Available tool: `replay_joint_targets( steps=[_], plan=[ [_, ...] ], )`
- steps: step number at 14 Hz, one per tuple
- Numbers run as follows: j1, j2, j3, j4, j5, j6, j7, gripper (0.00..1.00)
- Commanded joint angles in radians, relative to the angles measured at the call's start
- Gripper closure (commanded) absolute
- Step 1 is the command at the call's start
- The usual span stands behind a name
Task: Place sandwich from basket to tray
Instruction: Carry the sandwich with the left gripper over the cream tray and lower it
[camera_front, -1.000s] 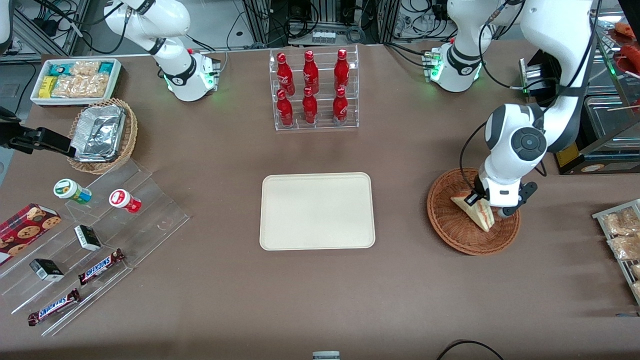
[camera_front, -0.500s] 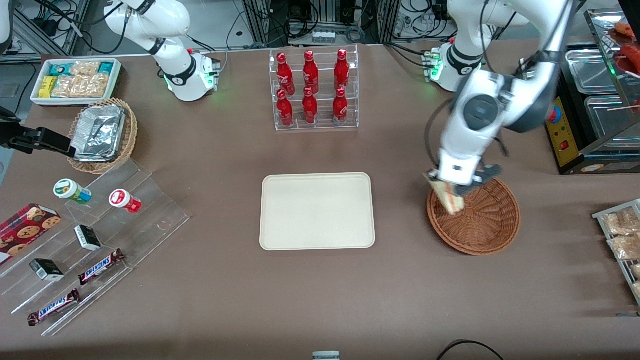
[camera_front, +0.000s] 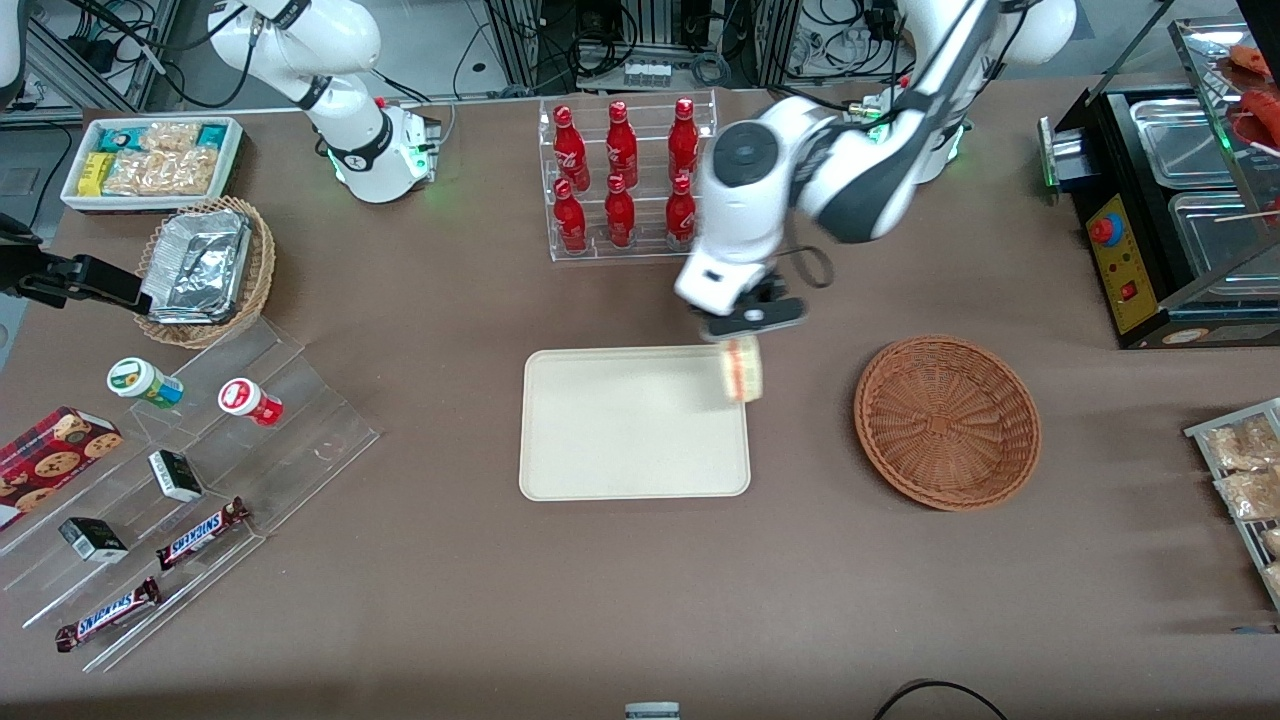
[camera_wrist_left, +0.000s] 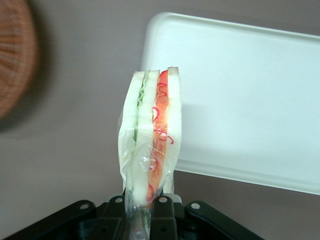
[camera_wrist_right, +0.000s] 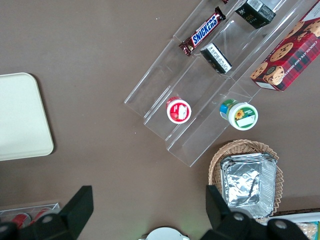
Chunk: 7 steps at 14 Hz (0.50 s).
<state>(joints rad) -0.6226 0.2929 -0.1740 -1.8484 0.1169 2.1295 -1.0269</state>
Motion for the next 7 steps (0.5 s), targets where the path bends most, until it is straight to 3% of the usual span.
replay_joint_targets(
  steps=[1, 4, 7],
  plan=[
    [-0.081, 0.219, 0.013, 0.242, 0.027, -0.016, -0.065, 1.00],
    [-0.123, 0.353, 0.013, 0.362, 0.081, -0.014, -0.071, 1.00],
    [-0.118, 0.405, 0.014, 0.396, 0.104, 0.027, -0.032, 1.00]
  ],
)
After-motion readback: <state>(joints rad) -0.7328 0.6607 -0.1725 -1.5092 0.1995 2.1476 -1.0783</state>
